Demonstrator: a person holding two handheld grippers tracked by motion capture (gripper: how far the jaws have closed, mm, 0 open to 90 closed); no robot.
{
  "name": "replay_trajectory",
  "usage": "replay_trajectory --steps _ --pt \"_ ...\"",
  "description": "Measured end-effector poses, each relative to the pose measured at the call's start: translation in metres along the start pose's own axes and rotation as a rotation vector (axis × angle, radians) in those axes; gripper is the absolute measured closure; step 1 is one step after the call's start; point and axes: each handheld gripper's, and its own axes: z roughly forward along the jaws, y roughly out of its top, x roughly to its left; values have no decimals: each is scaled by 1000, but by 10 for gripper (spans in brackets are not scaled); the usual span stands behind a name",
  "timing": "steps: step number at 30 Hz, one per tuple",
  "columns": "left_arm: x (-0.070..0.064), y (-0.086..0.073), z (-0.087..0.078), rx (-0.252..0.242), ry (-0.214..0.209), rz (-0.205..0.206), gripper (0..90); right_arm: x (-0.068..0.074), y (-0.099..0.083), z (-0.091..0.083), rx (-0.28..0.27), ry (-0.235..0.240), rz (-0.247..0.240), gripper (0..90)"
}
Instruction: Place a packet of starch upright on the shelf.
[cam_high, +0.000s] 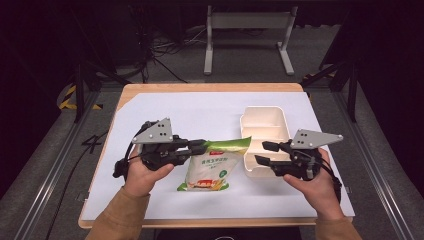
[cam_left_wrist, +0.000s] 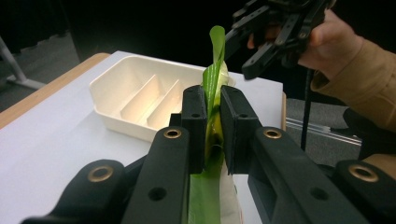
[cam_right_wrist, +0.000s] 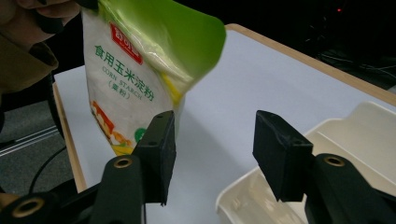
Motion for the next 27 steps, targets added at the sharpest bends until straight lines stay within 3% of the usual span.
replay_trajectory --steps 6,11,14,16,19,21,22,24,27 --pt "-7 4 4 -2 -15 17 813 9 1 17 3 52 -9 436" --pt "-9 6 9 -13 -29 20 814 11 -1 27 8 57 -5 423" --pt "-10 6 12 -18 -38 23 814 12 -2 34 0 100 14 428" --pt "-11 6 14 -16 -42 24 814 13 -3 36 5 108 6 471" --pt "-12 5 16 -8 -41 26 814 14 -3 37 -1 133 1 643" --pt "-12 5 16 -10 -36 27 814 16 -2 34 -28 117 -19 755" --pt "-11 5 15 -15 -33 29 814 16 -2 34 -28 117 -19 755" --pt "-12 6 15 -22 -31 27 814 17 -1 31 -62 106 -30 837" --pt "-13 6 15 -21 -19 39 813 21 2 28 -80 62 -61 863"
